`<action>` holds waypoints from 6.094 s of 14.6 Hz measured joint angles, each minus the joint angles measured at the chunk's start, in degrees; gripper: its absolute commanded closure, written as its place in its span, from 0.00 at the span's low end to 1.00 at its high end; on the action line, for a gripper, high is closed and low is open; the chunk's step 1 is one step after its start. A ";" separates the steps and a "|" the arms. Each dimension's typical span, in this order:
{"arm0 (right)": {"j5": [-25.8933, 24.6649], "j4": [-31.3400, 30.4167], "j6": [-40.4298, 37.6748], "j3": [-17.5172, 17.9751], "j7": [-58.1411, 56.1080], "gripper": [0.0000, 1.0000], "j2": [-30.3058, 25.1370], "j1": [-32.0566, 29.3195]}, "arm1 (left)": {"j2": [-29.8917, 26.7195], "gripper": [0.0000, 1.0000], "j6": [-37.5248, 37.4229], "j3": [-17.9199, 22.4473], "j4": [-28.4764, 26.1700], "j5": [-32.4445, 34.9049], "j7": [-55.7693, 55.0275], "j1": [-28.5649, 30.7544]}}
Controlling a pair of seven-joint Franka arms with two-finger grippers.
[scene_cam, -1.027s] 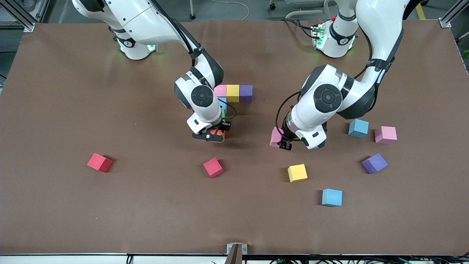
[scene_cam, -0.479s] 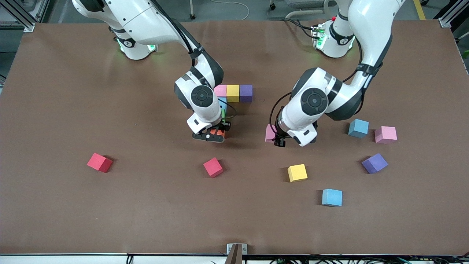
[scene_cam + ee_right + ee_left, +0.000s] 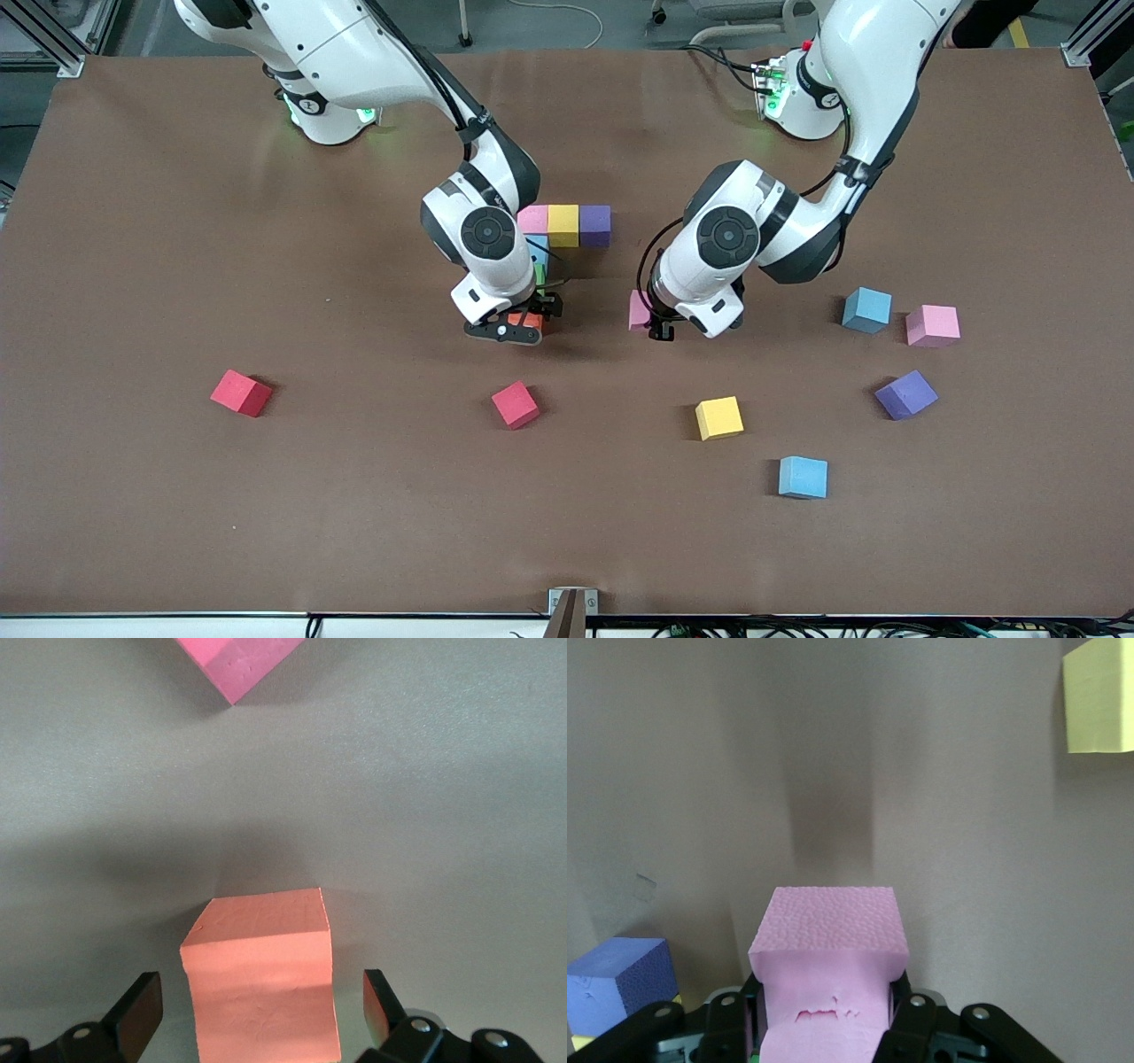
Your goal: Arrange 11 blocks into digit 3
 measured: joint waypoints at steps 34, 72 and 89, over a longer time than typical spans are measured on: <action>0.03 40.39 -16.88 -2.89 41.21 0.00 22.56 -6.02 | 9.89 0.75 16.90 0.18 -1.54 4.70 -19.95 -15.21; -1.31 20.99 -9.94 -1.24 -2.20 1.00 10.38 -3.26 | -1.89 0.00 4.27 1.01 0.91 14.35 -14.26 -12.45; -1.31 12.78 -6.40 -0.08 -3.97 1.00 6.57 -3.77 | -6.88 0.00 -14.83 1.28 12.27 14.19 47.28 9.27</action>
